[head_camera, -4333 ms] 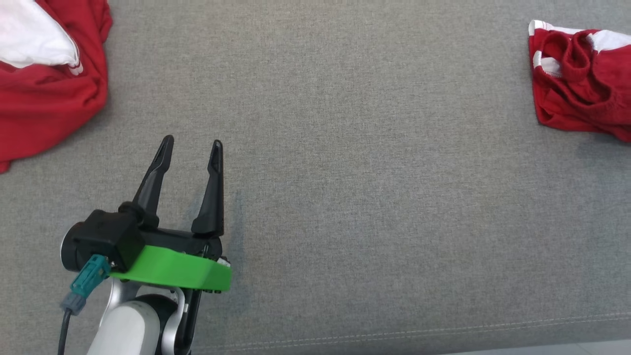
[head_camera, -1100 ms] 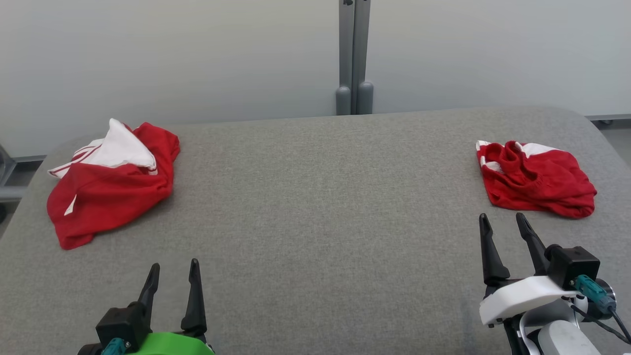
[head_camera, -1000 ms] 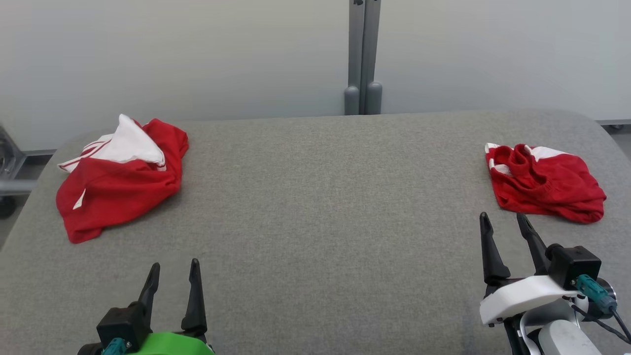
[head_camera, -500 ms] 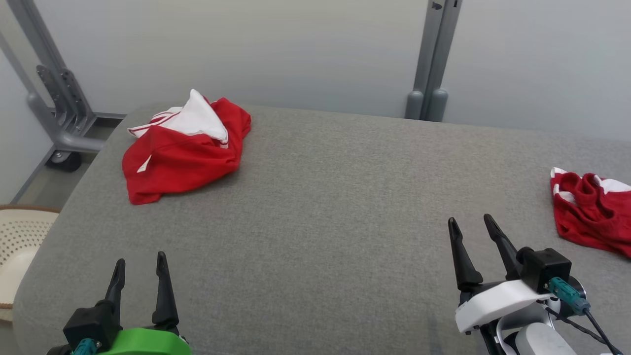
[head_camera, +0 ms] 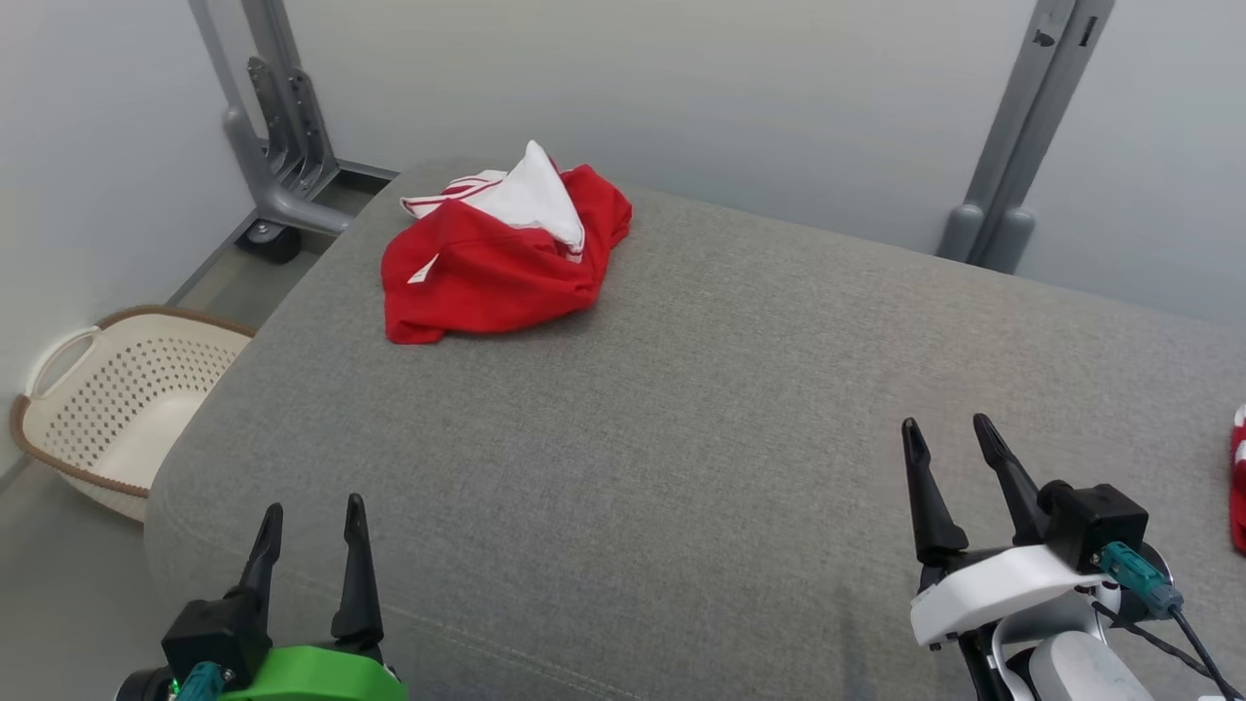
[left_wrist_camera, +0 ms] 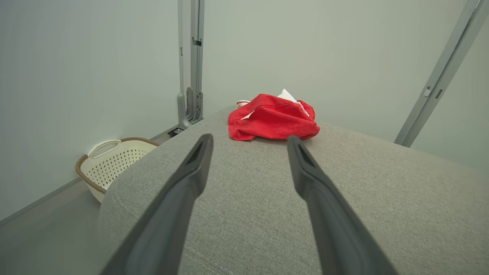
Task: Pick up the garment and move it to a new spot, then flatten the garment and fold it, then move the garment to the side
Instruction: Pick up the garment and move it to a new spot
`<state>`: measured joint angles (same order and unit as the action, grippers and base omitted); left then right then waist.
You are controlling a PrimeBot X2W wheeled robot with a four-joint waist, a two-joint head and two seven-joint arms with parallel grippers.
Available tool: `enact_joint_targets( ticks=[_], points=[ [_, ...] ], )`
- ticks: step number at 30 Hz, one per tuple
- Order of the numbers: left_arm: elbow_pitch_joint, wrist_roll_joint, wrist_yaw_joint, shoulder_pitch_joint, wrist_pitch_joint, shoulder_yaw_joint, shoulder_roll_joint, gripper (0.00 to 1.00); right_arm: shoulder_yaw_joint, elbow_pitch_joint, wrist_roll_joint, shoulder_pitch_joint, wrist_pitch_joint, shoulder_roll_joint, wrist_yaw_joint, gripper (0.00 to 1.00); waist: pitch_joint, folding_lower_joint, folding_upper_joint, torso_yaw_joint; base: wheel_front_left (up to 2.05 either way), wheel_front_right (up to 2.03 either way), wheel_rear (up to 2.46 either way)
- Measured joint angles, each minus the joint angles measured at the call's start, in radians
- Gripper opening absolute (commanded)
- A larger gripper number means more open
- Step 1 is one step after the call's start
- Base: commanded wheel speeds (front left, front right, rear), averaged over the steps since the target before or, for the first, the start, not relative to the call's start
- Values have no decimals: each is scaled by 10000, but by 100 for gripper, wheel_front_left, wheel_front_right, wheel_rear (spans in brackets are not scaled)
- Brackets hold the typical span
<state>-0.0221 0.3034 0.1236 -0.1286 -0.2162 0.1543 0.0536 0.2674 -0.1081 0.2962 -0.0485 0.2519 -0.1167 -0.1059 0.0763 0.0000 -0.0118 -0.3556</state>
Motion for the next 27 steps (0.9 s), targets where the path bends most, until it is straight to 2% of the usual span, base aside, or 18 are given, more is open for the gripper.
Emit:
enact_joint_targets(
  ticks=[5, 13, 17, 23, 27],
  points=[
    [46, -2, 0, 60, 199, -17, 25, 100, -17, 25, -86, 1, 0, 10, -15, 100, -166, 0, 0, -196, 0, 0, 0],
    [82, -13, -17, 1279, 752, 19, 244, 100, -157, 297, -324, 66, -35, -130, -31, 100, -507, 0, 0, 119, 0, 0, 0],
    [56, 29, -104, 2276, 1292, -44, 324, 100, -213, 562, -546, 419, -157, -232, -81, 100, -795, 0, 0, 315, 0, 0, 0],
    [-506, 31, -180, 4257, 2401, -362, 911, 100, -203, 1011, -782, 1095, -380, -449, -92, 100, -1329, 0, 0, 716, 0, 0, 0],
    [-1030, 453, -182, 5424, 3243, -713, 1003, 100, -117, 1398, -1026, 1642, -568, -523, -92, 100, -1727, 0, 0, 1070, 0, 0, 0]
  ],
)
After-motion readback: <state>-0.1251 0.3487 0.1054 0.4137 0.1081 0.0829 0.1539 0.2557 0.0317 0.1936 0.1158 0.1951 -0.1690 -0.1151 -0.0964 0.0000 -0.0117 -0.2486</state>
